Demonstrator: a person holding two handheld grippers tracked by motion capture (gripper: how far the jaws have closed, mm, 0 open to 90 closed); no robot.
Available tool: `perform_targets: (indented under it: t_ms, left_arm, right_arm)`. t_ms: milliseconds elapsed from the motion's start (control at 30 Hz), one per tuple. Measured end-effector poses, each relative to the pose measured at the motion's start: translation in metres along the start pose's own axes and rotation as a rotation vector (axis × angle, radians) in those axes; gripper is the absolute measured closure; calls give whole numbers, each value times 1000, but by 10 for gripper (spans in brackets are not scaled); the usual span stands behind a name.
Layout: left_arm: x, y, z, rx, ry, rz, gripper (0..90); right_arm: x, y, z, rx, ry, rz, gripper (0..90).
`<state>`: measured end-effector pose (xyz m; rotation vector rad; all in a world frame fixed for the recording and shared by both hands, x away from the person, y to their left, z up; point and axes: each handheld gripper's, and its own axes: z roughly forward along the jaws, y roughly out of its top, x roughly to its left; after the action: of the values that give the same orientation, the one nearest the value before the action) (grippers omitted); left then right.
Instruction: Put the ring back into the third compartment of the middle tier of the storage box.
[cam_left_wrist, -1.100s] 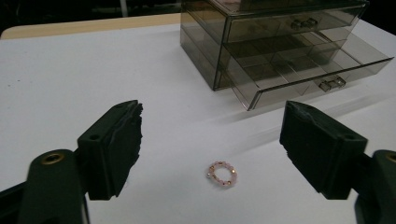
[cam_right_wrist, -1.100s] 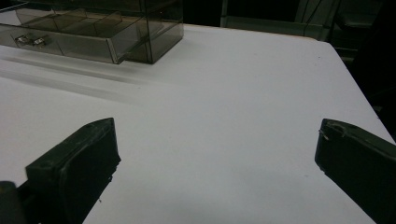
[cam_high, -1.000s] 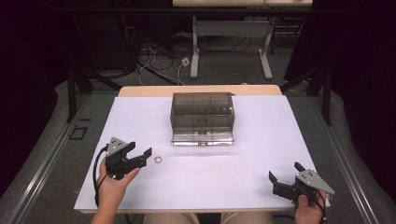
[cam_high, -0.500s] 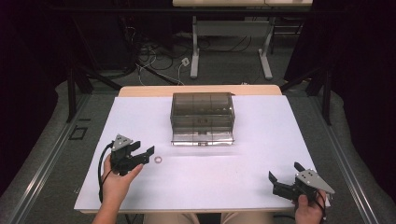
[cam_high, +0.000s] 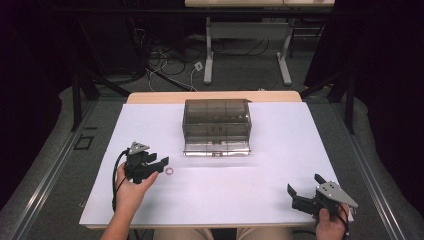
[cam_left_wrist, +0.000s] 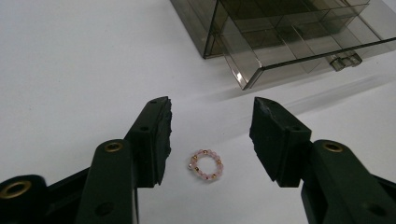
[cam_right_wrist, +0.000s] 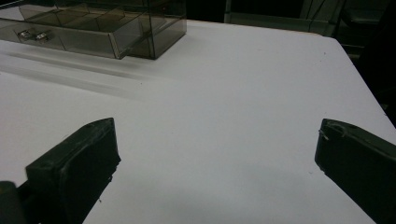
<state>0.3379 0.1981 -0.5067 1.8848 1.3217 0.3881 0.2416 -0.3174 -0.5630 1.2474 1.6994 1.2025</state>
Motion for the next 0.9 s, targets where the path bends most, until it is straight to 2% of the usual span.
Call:
perform_targets:
  t_ms: [100,467,667,733,767,900]
  left_arm:
    - [0,1,3,24,3,-9,518]
    - [7,0,13,102,-19,-105,607]
    - [9,-1,16,135,-18,-106,655]
    - [8,-2,18,143,-13,-118,672]
    - [8,-2,19,164,-15,-116,685]
    - [7,-2,22,170,-9,-119,703]
  right_arm:
    - [0,0,0,4,0,0,0]
    - [0,-1,1,9,3,5,0]
    - [0,-1,1,12,3,11,0]
    - [0,-1,1,12,4,9,0]
    - [-1,-1,1,12,5,9,0]
    - [-1,-1,1,13,5,8,0]
